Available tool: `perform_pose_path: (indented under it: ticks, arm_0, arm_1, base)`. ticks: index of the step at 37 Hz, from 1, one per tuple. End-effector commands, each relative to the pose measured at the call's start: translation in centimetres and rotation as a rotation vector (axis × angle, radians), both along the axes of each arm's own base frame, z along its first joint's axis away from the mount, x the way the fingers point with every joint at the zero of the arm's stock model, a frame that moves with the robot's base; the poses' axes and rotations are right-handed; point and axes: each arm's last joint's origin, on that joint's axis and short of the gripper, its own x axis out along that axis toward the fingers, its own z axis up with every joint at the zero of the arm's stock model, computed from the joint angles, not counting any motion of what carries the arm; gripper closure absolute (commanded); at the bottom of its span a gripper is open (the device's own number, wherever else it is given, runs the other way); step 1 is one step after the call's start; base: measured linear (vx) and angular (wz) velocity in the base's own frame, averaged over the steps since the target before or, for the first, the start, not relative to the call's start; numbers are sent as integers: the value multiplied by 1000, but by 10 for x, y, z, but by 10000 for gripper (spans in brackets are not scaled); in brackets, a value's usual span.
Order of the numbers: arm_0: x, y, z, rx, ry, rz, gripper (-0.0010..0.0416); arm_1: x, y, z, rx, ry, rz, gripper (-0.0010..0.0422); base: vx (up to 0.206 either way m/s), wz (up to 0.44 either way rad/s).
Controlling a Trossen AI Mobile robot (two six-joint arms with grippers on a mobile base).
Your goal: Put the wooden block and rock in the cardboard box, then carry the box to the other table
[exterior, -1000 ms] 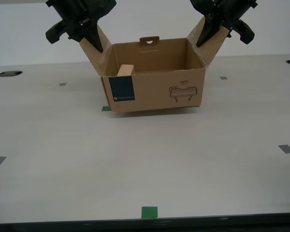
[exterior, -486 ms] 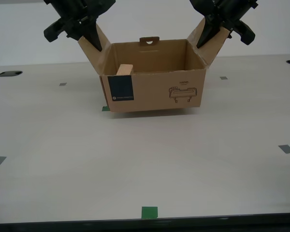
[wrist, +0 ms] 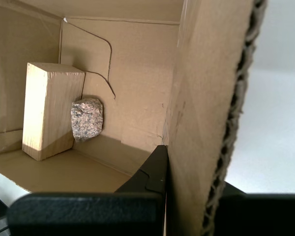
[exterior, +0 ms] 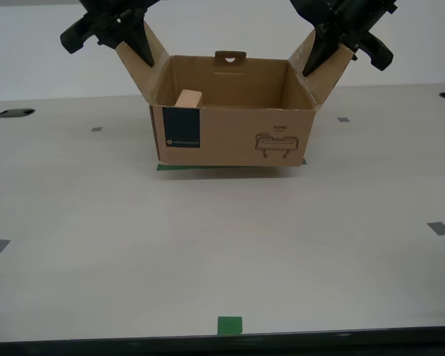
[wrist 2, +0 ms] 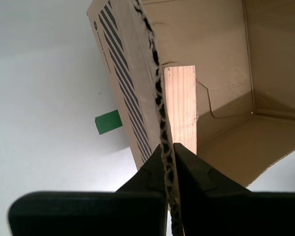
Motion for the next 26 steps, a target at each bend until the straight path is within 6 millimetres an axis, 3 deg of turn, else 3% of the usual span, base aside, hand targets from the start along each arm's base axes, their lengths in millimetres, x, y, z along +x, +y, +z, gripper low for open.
perform_pose_path:
  ticks: [1,12,26]
  arm_0:
    - [-1,0,0,-6,5,-1,406]
    - [-1,0,1,-5,-4,2,406]
    - [12,0,29,19,-87,-14,406]
  arm_1:
    - [-2,-3,1,-1,2,-11,413]
    - [0,-9,4,-15,-48,-33,413]
    - [6,-11,7,-50,-104,-3,413]
  base:
    - [-27,0]
    - [-94,-1]
    - [-267,1]
